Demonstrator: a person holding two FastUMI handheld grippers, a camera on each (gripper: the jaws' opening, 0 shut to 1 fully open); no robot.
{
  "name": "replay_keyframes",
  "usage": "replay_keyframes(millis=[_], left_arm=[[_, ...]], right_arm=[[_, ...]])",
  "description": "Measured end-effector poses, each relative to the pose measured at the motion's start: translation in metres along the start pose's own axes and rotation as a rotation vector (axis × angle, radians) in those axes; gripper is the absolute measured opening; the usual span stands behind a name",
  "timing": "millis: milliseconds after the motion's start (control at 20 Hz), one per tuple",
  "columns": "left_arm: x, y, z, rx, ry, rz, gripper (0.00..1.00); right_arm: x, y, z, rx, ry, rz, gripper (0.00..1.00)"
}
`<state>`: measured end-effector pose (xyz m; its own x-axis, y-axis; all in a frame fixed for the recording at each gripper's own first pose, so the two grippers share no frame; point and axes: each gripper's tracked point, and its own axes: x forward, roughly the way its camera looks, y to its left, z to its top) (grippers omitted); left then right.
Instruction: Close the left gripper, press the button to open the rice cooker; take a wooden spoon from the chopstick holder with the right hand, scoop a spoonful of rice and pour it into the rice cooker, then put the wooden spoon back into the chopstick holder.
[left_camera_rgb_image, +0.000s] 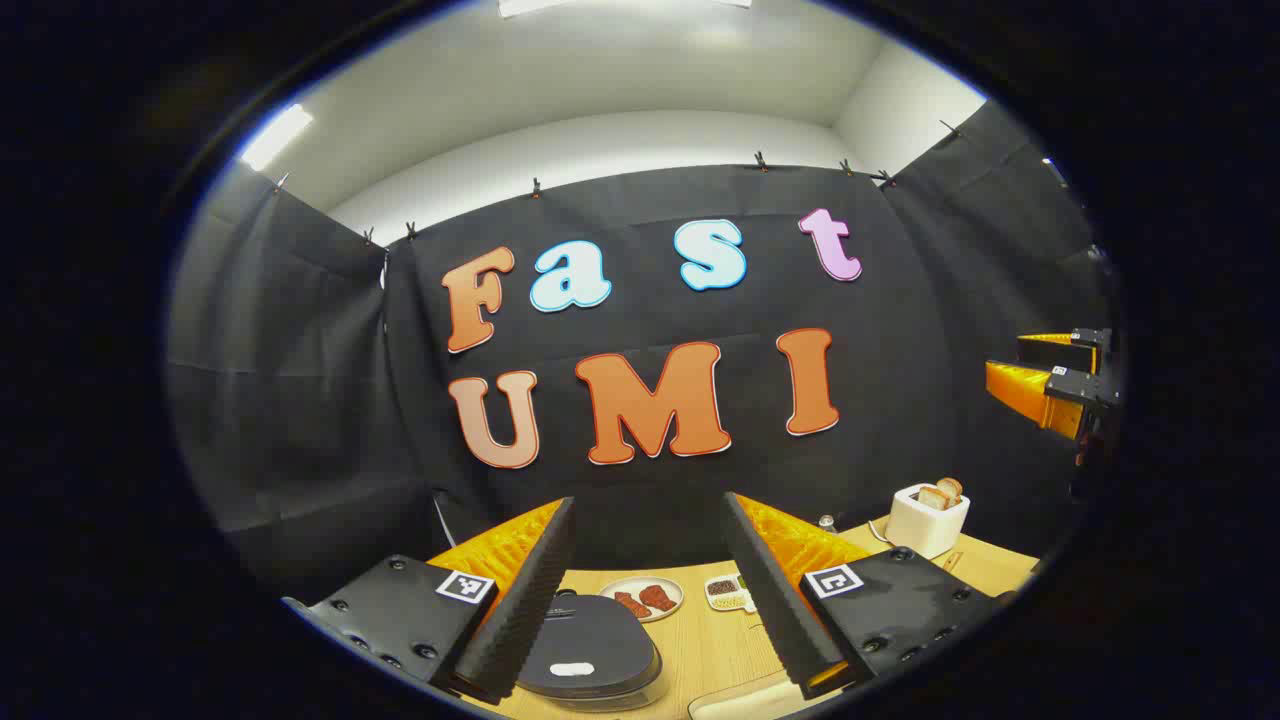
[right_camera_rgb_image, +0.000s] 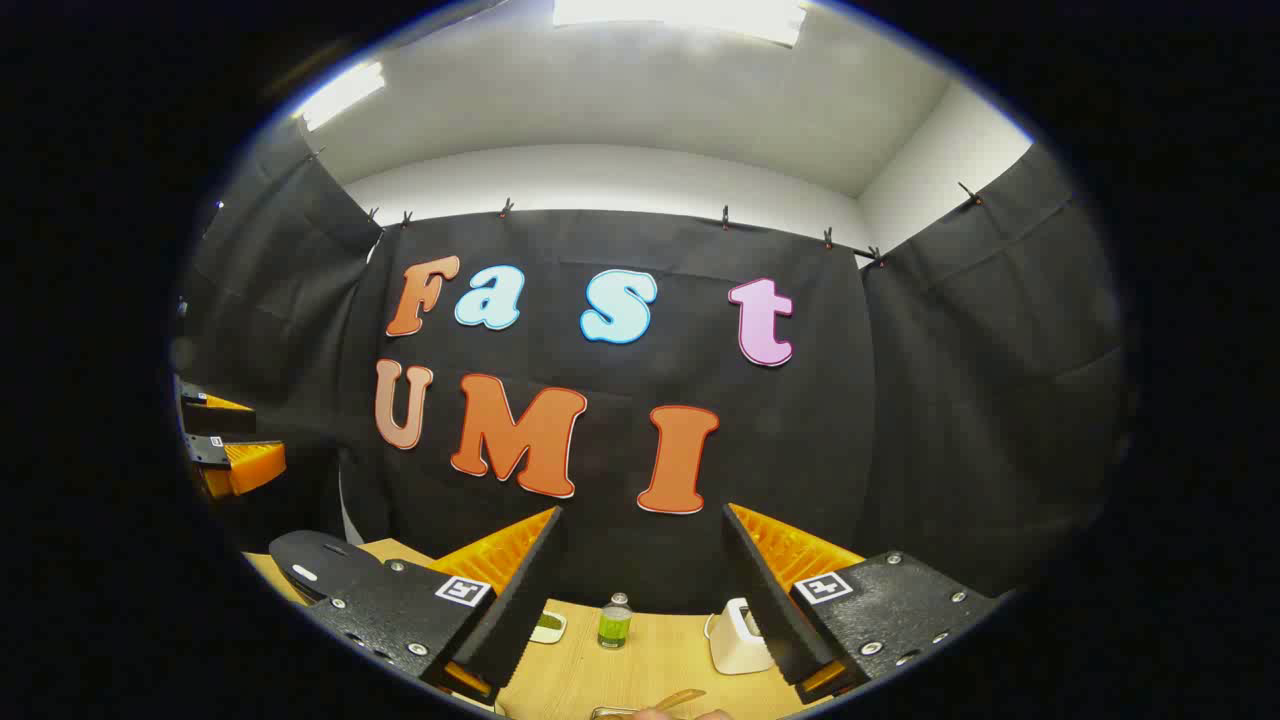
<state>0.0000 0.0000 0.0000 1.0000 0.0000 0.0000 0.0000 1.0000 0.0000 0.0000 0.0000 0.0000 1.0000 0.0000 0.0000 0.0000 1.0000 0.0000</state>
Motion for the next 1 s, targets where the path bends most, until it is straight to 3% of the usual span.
replay_keyframes(millis=[100, 300, 350, 450, 500, 750, 900, 1000], left_arm=[[-0.002, 0.003, 0.003, -0.006, -0.006, 0.014, 0.91], [-0.009, 0.008, 0.011, -0.009, -0.033, 0.045, 1.0], [-0.009, 0.008, 0.011, -0.009, -0.036, 0.049, 0.91], [-0.012, 0.007, 0.011, -0.014, -0.035, 0.053, 0.95], [-0.013, 0.007, 0.011, -0.015, -0.033, 0.057, 0.9], [-0.016, 0.009, 0.01, -0.029, -0.026, 0.077, 1.0], [-0.018, 0.005, 0.008, -0.035, -0.016, 0.077, 0.91], [-0.02, 0.002, 0.01, -0.032, -0.021, 0.078, 0.97]], right_arm=[[-0.001, 0.0, -0.001, -0.002, 0.008, 0.01, 0.94], [0.0, -0.001, -0.005, -0.013, 0.021, 0.012, 0.96], [0.0, -0.002, -0.006, -0.014, 0.023, 0.012, 0.96], [0.0, 0.001, -0.007, -0.005, 0.026, 0.025, 0.96], [0.0, 0.002, -0.007, 0.0, 0.028, 0.031, 0.96], [-0.002, 0.001, -0.009, 0.007, 0.032, 0.044, 0.95], [-0.004, -0.005, -0.01, 0.005, 0.029, 0.039, 0.97], [-0.005, -0.011, -0.013, 0.004, 0.034, 0.034, 0.95]])
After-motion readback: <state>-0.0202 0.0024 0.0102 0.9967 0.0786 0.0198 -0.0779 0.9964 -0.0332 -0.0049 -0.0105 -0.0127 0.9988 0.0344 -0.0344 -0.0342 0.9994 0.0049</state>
